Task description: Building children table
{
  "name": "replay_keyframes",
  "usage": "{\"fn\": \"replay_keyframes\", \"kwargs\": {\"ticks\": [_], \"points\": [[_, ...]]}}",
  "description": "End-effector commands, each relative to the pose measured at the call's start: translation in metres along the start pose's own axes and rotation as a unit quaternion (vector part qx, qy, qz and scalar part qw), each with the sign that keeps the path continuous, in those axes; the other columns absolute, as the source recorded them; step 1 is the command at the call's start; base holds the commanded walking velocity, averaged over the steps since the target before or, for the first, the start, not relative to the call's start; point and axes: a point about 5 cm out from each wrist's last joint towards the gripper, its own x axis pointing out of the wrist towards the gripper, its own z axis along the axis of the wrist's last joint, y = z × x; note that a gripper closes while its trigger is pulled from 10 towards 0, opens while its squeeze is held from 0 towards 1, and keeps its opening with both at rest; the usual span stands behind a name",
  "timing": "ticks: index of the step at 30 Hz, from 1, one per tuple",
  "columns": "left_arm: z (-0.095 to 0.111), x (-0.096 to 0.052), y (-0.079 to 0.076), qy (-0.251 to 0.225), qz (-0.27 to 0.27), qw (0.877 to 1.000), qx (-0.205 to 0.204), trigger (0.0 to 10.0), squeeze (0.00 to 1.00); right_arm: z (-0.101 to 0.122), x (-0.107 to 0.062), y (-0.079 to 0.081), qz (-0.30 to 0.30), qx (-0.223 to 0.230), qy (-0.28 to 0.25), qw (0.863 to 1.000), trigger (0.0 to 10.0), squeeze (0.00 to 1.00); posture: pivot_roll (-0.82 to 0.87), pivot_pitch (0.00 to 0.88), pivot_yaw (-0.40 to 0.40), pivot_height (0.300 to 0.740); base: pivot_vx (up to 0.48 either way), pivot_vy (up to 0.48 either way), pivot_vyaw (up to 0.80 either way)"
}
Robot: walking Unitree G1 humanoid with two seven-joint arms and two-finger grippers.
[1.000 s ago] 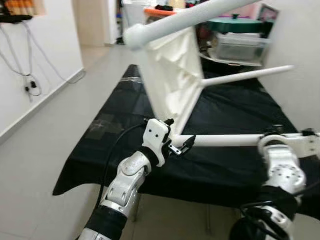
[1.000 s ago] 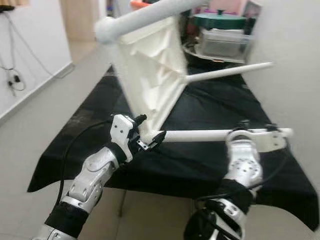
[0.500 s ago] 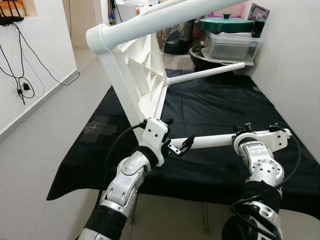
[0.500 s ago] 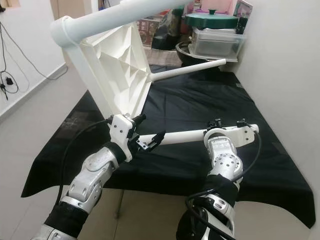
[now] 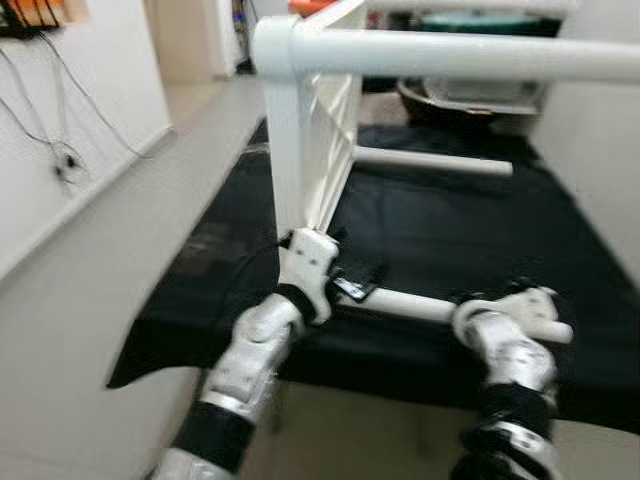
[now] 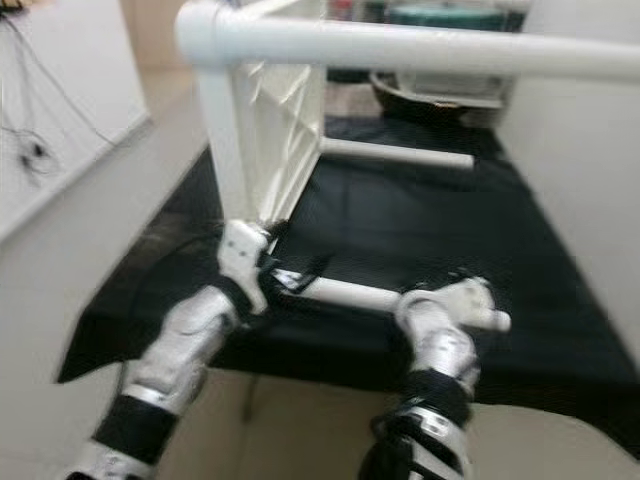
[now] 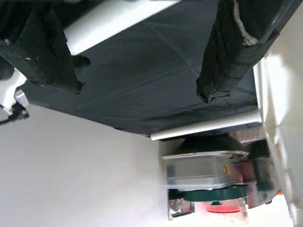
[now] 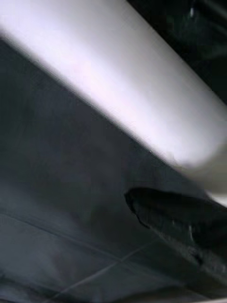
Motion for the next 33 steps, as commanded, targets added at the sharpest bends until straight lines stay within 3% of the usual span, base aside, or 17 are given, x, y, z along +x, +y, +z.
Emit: {"fn": "replay_keyframes", "kwargs": {"ticks": [1, 4, 8, 12, 17, 21, 26, 27, 28, 29, 30, 31, 32, 33], "points": [[0.003, 0.000, 0.000, -0.005, -0.001, 1.000, 0.011, 10.0, 0.00, -0.009, 0.003, -0.018, -0.046, 0.004, 0.026, 0.999, 10.0, 1.00, 0.08, 0.000, -0.106, 0.740, 0.000, 0.000, 0.00], [0.003, -0.001, 0.000, -0.006, 0.000, 1.000, 0.011, 10.0, 0.00, -0.001, -0.004, -0.018, -0.045, 0.020, 0.012, 0.999, 10.0, 1.00, 0.08, 0.000, -0.111, 0.740, 0.000, 0.000, 0.00], [0.002, -0.002, -0.001, -0.005, -0.001, 1.000, 0.010, 10.0, 0.00, 0.015, -0.021, -0.033, -0.059, 0.057, -0.019, 0.996, 10.0, 1.00, 0.07, 0.000, -0.112, 0.740, 0.000, 0.000, 0.00], [0.001, -0.002, -0.001, -0.005, -0.001, 1.000, 0.009, 10.0, 0.00, 0.018, -0.024, -0.036, -0.061, 0.065, -0.023, 0.996, 10.0, 1.00, 0.07, 0.000, -0.112, 0.740, 0.000, 0.000, 0.00], [0.000, -0.002, -0.002, -0.004, -0.006, 1.000, 0.008, 10.0, 0.00, 0.033, -0.055, -0.040, -0.045, 0.126, -0.050, 0.990, 10.0, 1.00, 0.05, 0.000, -0.103, 0.740, 0.000, 0.000, 0.00], [0.000, -0.002, -0.003, -0.003, -0.009, 1.000, 0.007, 10.0, 0.00, 0.043, -0.074, -0.037, -0.033, 0.134, -0.070, 0.988, 10.0, 1.00, 0.04, 0.000, -0.095, 0.740, 0.000, 0.000, 0.00], [0.000, -0.002, -0.002, -0.002, -0.010, 1.000, 0.007, 10.0, 0.00, 0.053, -0.086, -0.037, -0.025, 0.124, -0.093, 0.988, 10.0, 1.00, 0.03, 0.000, -0.092, 0.740, 0.000, 0.000, 0.00], [0.000, -0.002, -0.002, -0.002, -0.010, 1.000, 0.007, 10.0, 0.00, 0.064, -0.093, -0.032, -0.004, 0.071, -0.133, 0.989, 10.0, 1.00, 0.03, 0.000, -0.086, 0.740, 0.000, 0.000, 0.00], [0.000, -0.002, -0.002, -0.002, -0.011, 1.000, 0.009, 10.0, 0.00, 0.077, -0.103, -0.020, 0.022, -0.046, -0.193, 0.980, 10.0, 1.00, 0.03, 0.000, -0.086, 0.740, 0.000, 0.000, 0.00], [0.000, -0.002, -0.002, -0.002, -0.011, 1.000, 0.009, 10.0, 0.00, 0.077, -0.103, -0.020, 0.022, -0.046, -0.193, 0.980, 10.0, 1.00, 0.03, 0.000, -0.086, 0.740, 0.000, 0.000, 0.00], [0.000, -0.002, -0.002, -0.002, -0.011, 1.000, 0.011, 10.0, 0.00, 0.082, -0.109, -0.013, 0.036, -0.130, -0.227, 0.965, 10.0, 1.00, 0.03, 0.000, -0.086, 0.740, 0.000, 0.000, 0.00], [0.000, -0.002, -0.002, -0.002, -0.011, 1.000, 0.011, 10.0, 0.00, 0.082, -0.109, -0.013, 0.036, -0.130, -0.227, 0.965, 10.0, 1.00, 0.03, 0.000, -0.086, 0.740, 0.000, 0.000, 0.00], [0.001, -0.001, -0.002, -0.003, -0.013, 1.000, 0.014, 10.0, 0.00, 0.089, -0.118, -0.004, 0.041, -0.233, -0.281, 0.930, 10.0, 1.00, 0.03, 0.000, -0.082, 0.740, 0.000, 0.000, 0.00], [0.001, -0.001, -0.002, -0.003, -0.013, 1.000, 0.014, 10.0, 0.00, 0.089, -0.118, -0.004, 0.041, -0.233, -0.281, 0.930, 10.0, 1.00, 0.03, 0.000, -0.082, 0.740, 0.000, 0.000, 0.00]]}}
